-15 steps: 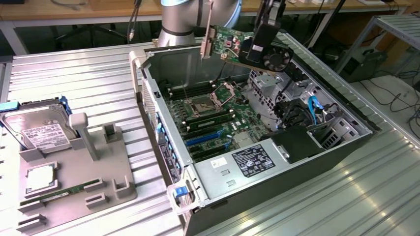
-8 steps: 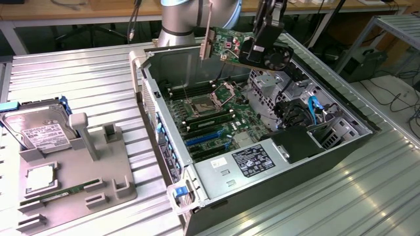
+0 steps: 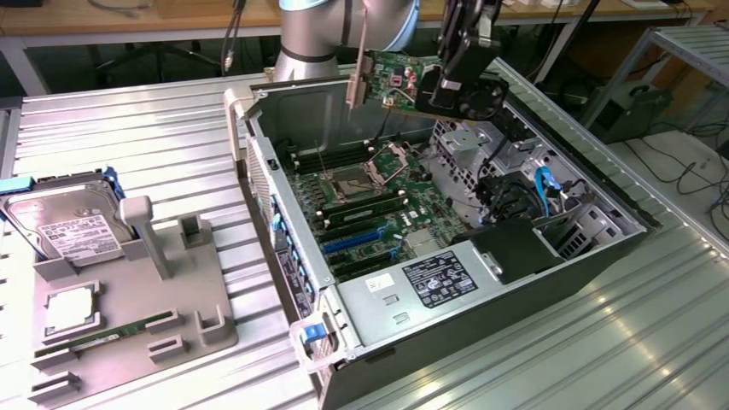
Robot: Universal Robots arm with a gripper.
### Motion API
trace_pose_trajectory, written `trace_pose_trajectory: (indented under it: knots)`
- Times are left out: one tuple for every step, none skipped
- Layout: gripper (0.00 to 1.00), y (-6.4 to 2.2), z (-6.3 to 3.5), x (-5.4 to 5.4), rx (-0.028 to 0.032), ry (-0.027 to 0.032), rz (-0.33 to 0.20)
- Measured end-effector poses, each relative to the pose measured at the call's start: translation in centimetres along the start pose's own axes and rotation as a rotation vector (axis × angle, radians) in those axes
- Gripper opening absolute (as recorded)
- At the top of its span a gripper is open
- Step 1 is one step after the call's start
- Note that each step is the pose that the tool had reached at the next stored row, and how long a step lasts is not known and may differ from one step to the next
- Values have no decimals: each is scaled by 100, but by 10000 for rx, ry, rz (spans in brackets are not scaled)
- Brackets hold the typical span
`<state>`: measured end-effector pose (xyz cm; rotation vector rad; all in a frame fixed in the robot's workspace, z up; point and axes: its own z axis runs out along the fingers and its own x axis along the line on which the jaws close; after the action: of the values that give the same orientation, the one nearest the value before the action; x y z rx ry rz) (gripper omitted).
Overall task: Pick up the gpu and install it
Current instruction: 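Insert the gpu into the slot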
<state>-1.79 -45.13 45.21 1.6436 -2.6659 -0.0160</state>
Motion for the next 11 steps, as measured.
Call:
trace_pose_trajectory:
  knots:
    - [28, 0, 0, 0, 0, 1, -138]
    - [28, 0, 0, 0, 1, 3, -233]
    - [28, 0, 1, 0, 1, 4, -380]
    - [28, 0, 1, 1, 1, 6, -489]
    - [28, 0, 1, 1, 2, 8, -603]
    - [28, 0, 1, 1, 2, 9, -694]
    - [28, 0, 1, 1, 3, 11, -808]
    - [28, 0, 1, 1, 3, 12, -905]
    - [28, -1, 2, 1, 3, 14, -1044]
    - [28, -1, 2, 1, 4, 15, -1153]
    - [28, -1, 2, 2, 4, 18, -1310]
